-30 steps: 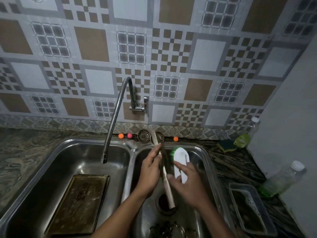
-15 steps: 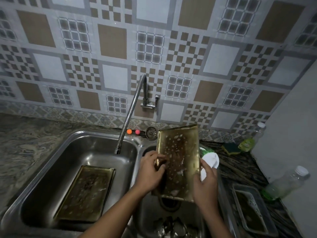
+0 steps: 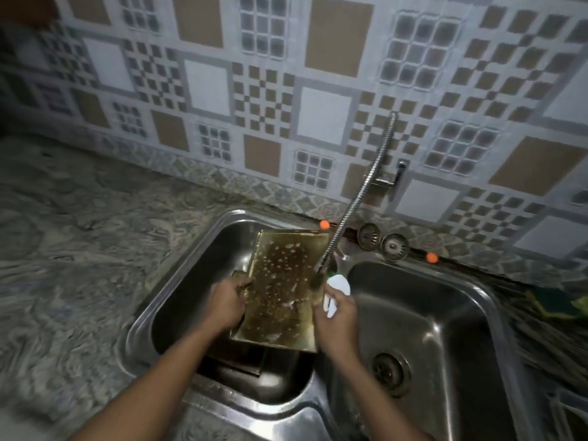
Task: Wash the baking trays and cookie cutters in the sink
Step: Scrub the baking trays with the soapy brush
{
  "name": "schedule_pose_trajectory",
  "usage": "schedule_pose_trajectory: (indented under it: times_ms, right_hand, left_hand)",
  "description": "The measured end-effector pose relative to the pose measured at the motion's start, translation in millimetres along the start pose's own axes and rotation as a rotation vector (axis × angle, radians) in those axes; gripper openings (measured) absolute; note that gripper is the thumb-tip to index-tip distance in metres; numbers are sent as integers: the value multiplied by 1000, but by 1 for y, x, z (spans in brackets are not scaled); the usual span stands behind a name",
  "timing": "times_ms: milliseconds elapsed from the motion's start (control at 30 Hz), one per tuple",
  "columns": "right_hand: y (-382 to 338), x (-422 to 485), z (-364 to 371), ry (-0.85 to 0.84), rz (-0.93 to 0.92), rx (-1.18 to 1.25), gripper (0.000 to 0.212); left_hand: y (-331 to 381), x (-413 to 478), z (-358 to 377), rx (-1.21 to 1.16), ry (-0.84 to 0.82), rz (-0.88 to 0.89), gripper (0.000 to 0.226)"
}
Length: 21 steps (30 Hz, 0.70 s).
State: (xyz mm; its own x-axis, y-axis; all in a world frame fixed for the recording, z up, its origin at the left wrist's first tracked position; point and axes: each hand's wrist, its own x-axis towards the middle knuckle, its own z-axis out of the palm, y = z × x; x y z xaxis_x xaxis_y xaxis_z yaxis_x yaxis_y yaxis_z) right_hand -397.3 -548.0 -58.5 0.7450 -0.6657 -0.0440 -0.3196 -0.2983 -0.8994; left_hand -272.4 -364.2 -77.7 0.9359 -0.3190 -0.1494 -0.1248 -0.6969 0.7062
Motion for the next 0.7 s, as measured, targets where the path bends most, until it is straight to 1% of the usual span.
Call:
schedule_pose_trajectory:
  times_ms: [67, 133, 200, 267, 333, 433, 500, 567, 700]
  right_hand:
    - [5, 5, 32, -74, 36, -62, 25]
    - [18, 10, 60, -154, 115, -60, 23]
    - [32, 10, 81, -218, 215, -59, 31]
    - [38, 4, 92, -247, 297, -41, 39]
    - [46, -1, 99, -285, 379, -21, 42]
    - [62, -3, 107, -328, 521, -6, 49]
    - [67, -3, 111, -374, 553, -35, 52]
    - [72, 2, 115, -396, 565, -48, 53]
    - [80, 9, 127, -419, 567, -75, 56]
  left_hand:
    - [-26, 10, -14, 71, 9, -39, 34]
    - [-50, 20, -20, 153, -18, -55, 33]
    - [-74, 28, -17, 252, -52, -64, 33]
    - [-102, 37, -7, 336, -93, -96, 38]
    - [-119, 43, 3, 355, -135, -126, 39]
    - [-126, 49, 12, 362, -196, -150, 37]
    - [-132, 52, 16, 377, -217, -154, 39]
    - [-138, 55, 21, 385, -203, -153, 36]
    - [-138, 58, 25, 411, -185, -93, 31]
